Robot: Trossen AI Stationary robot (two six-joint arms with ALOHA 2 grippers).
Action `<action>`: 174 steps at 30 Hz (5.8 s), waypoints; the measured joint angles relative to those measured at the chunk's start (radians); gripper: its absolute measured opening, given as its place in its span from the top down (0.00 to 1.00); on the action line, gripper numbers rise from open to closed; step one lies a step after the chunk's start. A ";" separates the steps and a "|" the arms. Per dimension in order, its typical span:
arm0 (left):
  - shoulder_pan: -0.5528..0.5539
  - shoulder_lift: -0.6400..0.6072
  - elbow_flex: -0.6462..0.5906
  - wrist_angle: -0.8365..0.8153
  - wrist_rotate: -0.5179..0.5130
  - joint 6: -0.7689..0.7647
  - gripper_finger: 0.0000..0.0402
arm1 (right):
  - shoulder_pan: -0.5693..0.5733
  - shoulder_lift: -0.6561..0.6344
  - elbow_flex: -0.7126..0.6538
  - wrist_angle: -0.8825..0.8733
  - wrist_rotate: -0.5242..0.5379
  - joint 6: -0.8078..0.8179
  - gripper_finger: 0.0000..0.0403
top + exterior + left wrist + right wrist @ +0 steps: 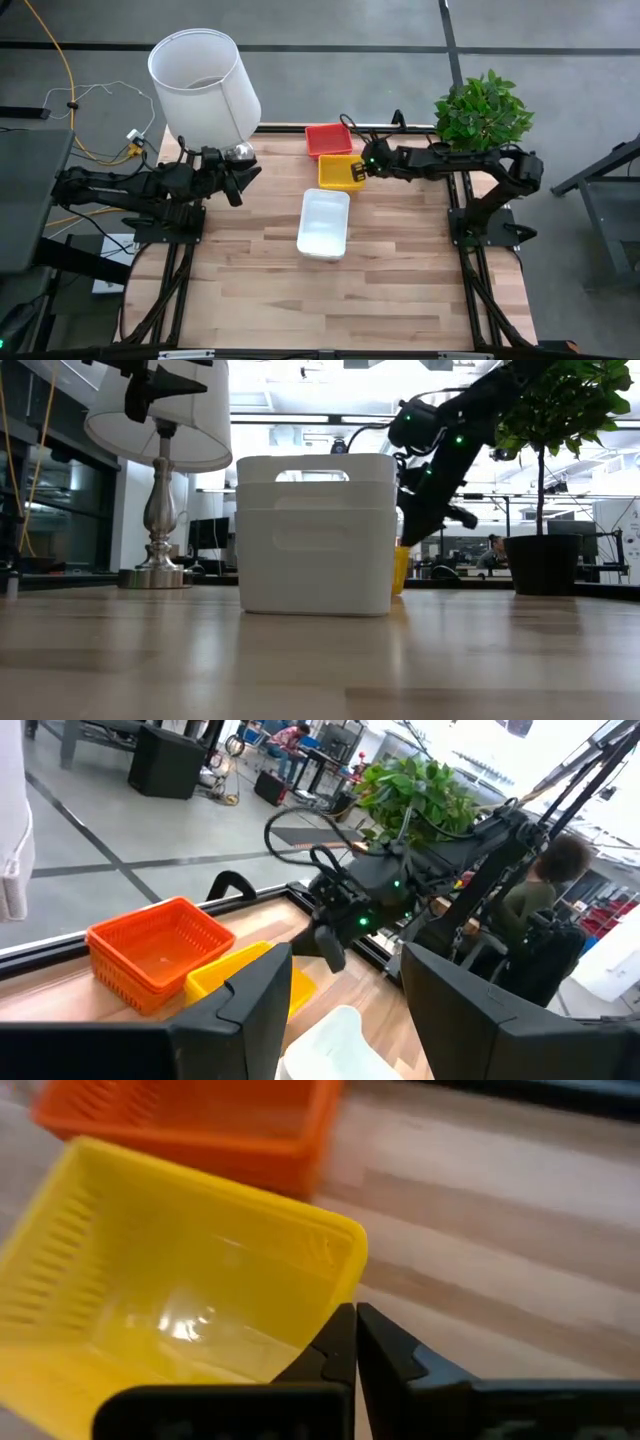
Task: Stack baskets by color
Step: Adjust the stacked yellow bins, then return to Home Position
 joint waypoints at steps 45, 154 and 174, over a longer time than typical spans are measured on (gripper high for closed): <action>-0.001 -0.524 -0.455 0.159 0.421 0.149 1.00 | 0.316 -0.518 0.001 0.065 -0.220 -0.100 1.00; 0.001 -0.585 -0.572 0.091 0.389 0.114 1.00 | 0.459 -1.542 -0.879 0.332 -0.205 -0.313 1.00; 0.001 -0.585 -0.572 0.091 0.390 0.114 1.00 | 0.459 -1.542 -0.879 0.333 -0.205 -0.313 1.00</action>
